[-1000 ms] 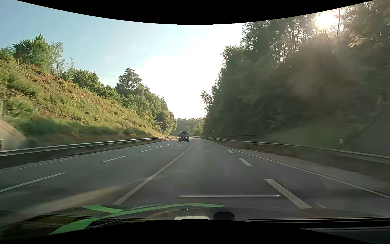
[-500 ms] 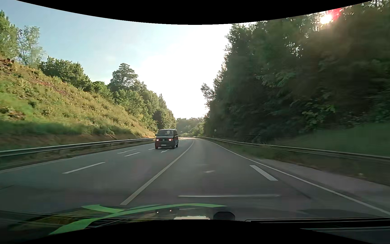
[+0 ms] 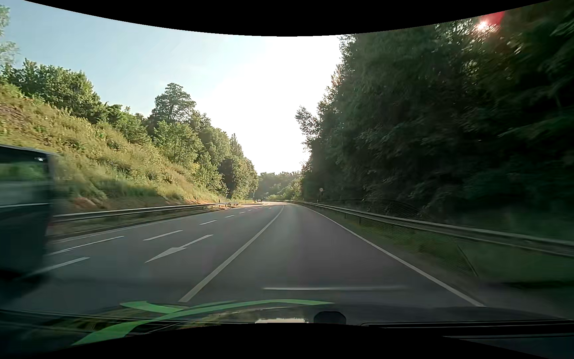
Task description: Follow the waypoints while adhering to traffic rules and regulations
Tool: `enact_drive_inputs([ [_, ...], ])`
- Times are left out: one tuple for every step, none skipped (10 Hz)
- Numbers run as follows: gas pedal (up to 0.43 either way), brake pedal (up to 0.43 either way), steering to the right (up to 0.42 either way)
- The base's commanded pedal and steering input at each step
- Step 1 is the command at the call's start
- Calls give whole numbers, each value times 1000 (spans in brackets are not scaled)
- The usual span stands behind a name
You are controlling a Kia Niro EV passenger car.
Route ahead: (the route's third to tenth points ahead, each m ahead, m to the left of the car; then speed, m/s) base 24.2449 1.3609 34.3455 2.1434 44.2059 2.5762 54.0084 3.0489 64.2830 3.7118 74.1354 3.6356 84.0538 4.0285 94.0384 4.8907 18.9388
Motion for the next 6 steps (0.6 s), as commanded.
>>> enact_drive_inputs([
  [240,0,-3],
  [228,0,-4],
  [220,0,-4],
  [220,0,-4],
  [209,0,-4],
  [197,0,-5],
])
